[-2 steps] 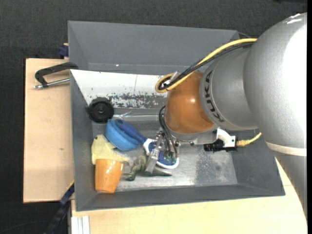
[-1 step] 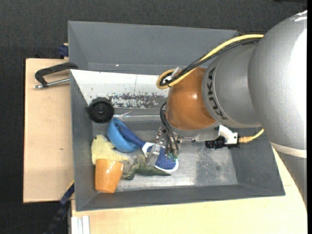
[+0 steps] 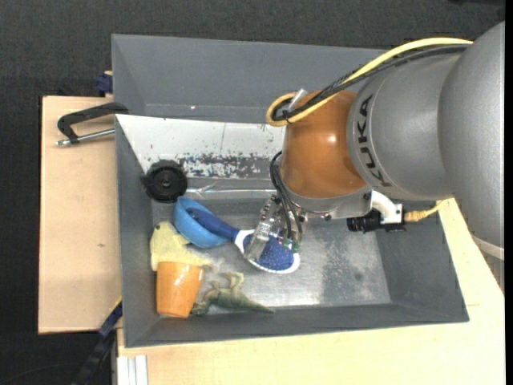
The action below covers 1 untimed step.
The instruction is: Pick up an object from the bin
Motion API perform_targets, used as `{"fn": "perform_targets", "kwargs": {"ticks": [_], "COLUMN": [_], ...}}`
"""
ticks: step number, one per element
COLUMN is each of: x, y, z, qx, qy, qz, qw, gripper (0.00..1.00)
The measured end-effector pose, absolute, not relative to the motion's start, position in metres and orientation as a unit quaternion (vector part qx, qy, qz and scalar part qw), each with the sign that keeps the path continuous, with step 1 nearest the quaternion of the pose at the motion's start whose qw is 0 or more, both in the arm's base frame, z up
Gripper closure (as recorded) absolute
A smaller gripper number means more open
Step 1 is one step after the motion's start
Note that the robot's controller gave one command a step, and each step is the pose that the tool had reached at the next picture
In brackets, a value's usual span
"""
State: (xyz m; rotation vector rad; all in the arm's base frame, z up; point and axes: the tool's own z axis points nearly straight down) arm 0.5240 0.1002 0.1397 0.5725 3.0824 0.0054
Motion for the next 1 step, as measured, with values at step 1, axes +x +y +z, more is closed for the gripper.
{"fn": "perform_targets", "kwargs": {"ticks": [1], "x": [0.5255], "y": [0.1011], "z": [0.1880], "qx": [0.182], "qy": [0.983], "qz": [0.002], "qw": [0.004], "gripper": [1.00]}}
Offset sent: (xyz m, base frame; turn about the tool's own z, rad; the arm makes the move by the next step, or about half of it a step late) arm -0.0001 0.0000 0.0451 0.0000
